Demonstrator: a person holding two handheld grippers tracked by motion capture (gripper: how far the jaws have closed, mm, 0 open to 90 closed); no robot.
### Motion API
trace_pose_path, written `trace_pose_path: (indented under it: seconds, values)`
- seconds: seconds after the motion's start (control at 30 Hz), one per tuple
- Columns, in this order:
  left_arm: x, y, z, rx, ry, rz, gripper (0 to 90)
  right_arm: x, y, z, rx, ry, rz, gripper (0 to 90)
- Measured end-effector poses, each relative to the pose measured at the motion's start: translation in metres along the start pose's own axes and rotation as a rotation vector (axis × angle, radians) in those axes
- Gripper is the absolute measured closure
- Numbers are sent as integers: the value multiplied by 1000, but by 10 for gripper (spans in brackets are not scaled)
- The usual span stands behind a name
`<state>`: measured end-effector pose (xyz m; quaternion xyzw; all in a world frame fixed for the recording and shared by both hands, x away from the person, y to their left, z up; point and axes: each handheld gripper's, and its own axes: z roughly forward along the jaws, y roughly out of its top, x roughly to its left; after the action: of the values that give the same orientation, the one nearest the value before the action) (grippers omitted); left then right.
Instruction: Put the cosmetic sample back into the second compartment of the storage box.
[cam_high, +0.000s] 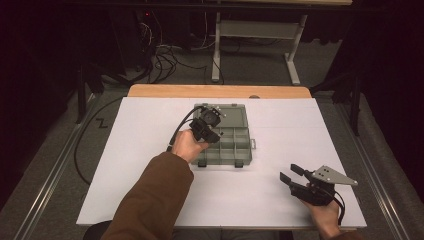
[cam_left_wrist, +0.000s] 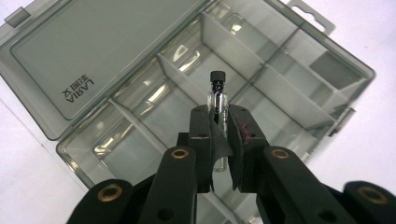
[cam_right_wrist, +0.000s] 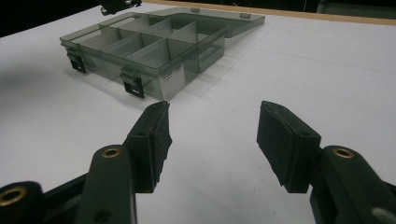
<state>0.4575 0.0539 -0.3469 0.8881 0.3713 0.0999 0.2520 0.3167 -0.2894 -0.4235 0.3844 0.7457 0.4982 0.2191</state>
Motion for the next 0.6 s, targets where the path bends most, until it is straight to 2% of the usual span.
trace_pose_path:
  seconds: [0.6]
  values:
    - [13,3,18,28,34,-37,803,0,0,0,-1,0,1,439]
